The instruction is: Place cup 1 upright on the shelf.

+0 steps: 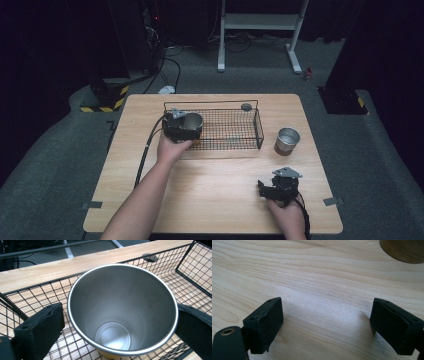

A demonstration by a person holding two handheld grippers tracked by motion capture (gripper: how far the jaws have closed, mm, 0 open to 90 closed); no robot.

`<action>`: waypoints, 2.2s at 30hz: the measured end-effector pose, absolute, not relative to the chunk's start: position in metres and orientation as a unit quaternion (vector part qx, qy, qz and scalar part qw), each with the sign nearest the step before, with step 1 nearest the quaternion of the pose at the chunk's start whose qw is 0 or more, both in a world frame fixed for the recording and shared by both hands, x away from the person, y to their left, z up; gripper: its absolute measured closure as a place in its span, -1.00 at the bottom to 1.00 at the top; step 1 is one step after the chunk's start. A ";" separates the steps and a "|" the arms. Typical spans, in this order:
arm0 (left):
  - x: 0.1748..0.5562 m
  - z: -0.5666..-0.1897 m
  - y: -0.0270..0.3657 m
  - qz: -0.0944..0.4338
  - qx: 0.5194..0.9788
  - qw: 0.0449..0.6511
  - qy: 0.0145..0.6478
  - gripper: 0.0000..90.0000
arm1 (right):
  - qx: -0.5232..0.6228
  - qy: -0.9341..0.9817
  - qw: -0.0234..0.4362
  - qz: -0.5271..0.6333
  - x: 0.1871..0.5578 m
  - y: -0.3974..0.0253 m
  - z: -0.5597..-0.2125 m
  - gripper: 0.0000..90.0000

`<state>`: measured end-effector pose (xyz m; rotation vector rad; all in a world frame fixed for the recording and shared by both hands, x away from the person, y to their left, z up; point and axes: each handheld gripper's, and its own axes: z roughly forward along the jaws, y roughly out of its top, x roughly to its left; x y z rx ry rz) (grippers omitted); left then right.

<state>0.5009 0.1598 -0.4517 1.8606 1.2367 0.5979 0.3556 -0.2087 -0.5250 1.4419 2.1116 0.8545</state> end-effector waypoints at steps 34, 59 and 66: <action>0.464 -0.449 0.181 0.237 0.737 0.411 0.482 -0.99 | 0.522 0.764 0.221 0.309 0.356 -0.209 -0.525 -0.75; 0.425 -0.450 0.184 0.219 0.749 0.418 0.465 -0.95 | 0.522 0.764 0.221 0.309 0.356 -0.209 -0.525 -0.75; 0.409 -0.456 0.192 0.211 0.754 0.417 0.461 -0.93 | 0.521 0.764 0.221 0.309 0.356 -0.209 -0.525 -0.75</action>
